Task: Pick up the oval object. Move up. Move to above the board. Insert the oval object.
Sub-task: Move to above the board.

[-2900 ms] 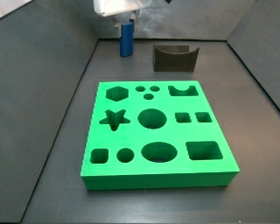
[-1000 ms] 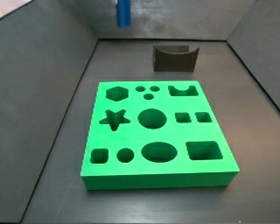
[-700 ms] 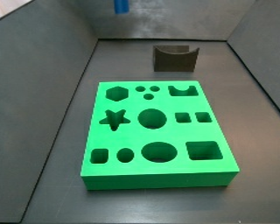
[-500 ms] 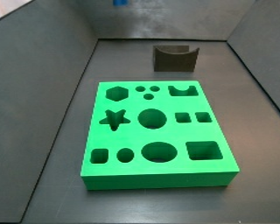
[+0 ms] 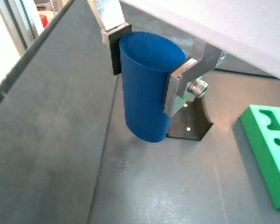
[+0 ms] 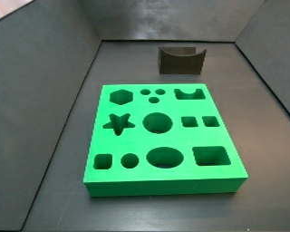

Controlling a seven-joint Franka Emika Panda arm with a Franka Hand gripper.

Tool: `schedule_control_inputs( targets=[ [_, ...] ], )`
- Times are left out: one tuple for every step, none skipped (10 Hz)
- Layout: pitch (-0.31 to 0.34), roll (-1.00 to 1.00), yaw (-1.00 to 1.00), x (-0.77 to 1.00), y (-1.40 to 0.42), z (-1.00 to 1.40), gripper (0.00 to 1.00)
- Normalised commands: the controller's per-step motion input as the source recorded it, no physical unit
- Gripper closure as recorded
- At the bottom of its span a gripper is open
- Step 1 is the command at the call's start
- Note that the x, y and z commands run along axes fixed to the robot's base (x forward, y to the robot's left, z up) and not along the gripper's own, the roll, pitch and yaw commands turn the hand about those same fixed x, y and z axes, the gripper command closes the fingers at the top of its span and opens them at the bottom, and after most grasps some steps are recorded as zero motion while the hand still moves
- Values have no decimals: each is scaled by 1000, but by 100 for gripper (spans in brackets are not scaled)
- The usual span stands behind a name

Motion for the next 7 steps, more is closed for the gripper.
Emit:
schedule_control_inputs(
  targets=[
    [95, 16, 2, -15, 42, 616, 100],
    [97, 19, 4, -11, 32, 513, 100],
    [96, 22, 12, -5, 18, 257, 100],
    [121, 129, -1000, 161, -1000, 3, 100],
    [115, 135, -1000, 164, -1000, -21, 100],
    [109, 142, -1000, 162, -1000, -19, 100],
    [88, 130, -1000, 155, -1000, -15, 100]
  ],
)
